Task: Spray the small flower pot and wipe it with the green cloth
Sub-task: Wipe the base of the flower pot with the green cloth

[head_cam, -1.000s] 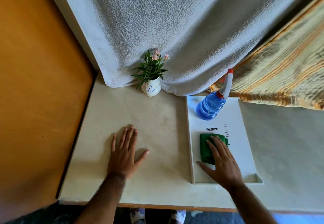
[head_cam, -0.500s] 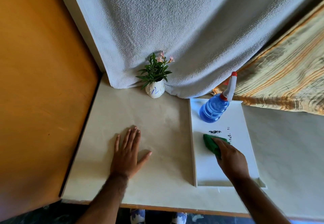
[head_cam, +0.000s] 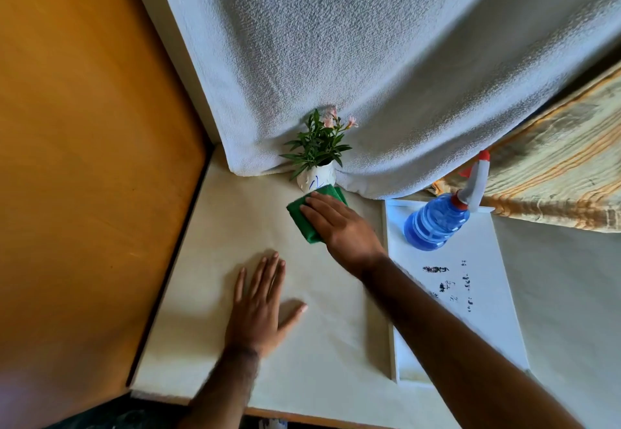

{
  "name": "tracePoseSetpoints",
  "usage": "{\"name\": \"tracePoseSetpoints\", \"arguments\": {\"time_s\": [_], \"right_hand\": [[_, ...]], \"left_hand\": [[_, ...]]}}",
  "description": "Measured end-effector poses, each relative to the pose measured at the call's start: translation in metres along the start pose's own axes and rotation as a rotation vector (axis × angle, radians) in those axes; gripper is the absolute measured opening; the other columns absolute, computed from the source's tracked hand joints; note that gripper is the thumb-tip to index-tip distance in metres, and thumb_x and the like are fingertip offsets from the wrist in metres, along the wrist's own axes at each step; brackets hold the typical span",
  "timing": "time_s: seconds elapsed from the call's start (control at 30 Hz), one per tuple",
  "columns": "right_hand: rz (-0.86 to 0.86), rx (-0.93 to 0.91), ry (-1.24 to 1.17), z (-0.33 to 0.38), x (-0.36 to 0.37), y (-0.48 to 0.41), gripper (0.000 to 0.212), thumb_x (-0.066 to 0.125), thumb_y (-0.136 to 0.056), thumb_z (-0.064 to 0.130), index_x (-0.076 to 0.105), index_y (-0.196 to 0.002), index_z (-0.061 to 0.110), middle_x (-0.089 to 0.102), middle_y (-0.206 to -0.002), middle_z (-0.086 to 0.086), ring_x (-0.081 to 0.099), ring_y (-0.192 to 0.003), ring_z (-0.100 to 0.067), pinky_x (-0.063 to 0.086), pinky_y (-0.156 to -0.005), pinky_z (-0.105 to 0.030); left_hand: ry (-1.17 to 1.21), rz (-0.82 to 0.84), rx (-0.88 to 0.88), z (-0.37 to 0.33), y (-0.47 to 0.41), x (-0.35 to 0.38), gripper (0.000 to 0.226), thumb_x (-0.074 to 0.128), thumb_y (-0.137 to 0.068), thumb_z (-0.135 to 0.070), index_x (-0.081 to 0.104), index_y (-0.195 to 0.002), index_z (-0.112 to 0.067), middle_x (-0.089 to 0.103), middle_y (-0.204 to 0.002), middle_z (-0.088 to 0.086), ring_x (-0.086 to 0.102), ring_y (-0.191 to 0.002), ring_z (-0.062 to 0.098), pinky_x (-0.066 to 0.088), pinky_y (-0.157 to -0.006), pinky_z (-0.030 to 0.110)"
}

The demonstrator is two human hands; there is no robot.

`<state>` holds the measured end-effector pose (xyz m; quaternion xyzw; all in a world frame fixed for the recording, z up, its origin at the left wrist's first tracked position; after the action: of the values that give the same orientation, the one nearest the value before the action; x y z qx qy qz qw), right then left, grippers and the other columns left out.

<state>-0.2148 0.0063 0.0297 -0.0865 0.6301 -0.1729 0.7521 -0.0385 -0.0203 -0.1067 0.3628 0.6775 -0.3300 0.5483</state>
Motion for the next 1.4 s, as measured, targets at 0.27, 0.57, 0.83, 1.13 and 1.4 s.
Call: {"name": "tracePoseSetpoints", "arguments": {"time_s": [0.27, 0.57, 0.83, 1.13, 1.4], "right_hand": [[0.000, -0.110, 0.100, -0.012, 0.029, -0.045, 0.037, 0.045, -0.097, 0.007, 0.067, -0.126, 0.000, 0.067, -0.128, -0.021, 0.061, -0.125, -0.038, 0.040, -0.113, -0.048], [0.053, -0.113, 0.067, -0.023, 0.059, -0.035, 0.040, 0.039, -0.099, 0.008, 0.067, -0.124, -0.004, 0.065, -0.131, -0.024, 0.058, -0.129, -0.039, 0.033, -0.115, -0.049], [0.160, 0.038, -0.047, -0.028, 0.095, -0.016, 0.044, 0.036, -0.098, 0.008, 0.064, -0.129, -0.002, 0.064, -0.131, -0.022, 0.058, -0.128, -0.040, 0.043, -0.112, -0.050], [-0.052, 0.007, -0.062, -0.025, 0.037, -0.019, 0.035, 0.048, -0.100, 0.005, 0.065, -0.130, 0.002, 0.063, -0.135, -0.019, 0.055, -0.132, -0.036, 0.040, -0.116, -0.048], [-0.024, 0.058, -0.002, -0.051, 0.042, -0.021, 0.040, 0.043, -0.097, 0.010, 0.065, -0.129, 0.002, 0.061, -0.135, -0.021, 0.052, -0.134, -0.039, 0.042, -0.113, -0.048]], "left_hand": [[-0.044, -0.007, 0.012, -0.002, 0.001, -0.002, 0.097, 0.036, -0.098, -0.078, 0.026, -0.166, -0.010, 0.024, -0.176, 0.010, 0.025, -0.162, 0.030, 0.025, -0.128, 0.062], [-0.053, -0.026, 0.009, -0.004, 0.001, -0.007, 0.097, 0.045, -0.097, -0.077, 0.029, -0.166, -0.009, 0.028, -0.175, 0.010, 0.028, -0.161, 0.029, 0.031, -0.125, 0.063], [-0.061, -0.003, 0.003, -0.003, 0.000, -0.006, 0.096, 0.044, -0.097, -0.077, 0.032, -0.165, -0.009, 0.029, -0.175, 0.010, 0.029, -0.161, 0.029, 0.038, -0.122, 0.066], [-0.054, -0.017, 0.012, -0.003, -0.001, -0.009, 0.096, 0.050, -0.096, -0.074, 0.034, -0.164, -0.008, 0.031, -0.174, 0.011, 0.031, -0.160, 0.030, 0.038, -0.121, 0.066], [-0.051, 0.016, 0.005, -0.002, -0.002, -0.007, 0.095, 0.044, -0.098, -0.075, 0.033, -0.164, -0.009, 0.030, -0.175, 0.009, 0.031, -0.160, 0.029, 0.037, -0.121, 0.066]]}}
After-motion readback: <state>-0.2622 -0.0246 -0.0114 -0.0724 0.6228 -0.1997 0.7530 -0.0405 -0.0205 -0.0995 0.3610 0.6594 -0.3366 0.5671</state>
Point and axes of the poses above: each hand's wrist, its own y-axis away from the middle knuckle, its own x-axis out of the palm, z = x × y, the point moved 9 cm from there along -y, towards the middle knuckle
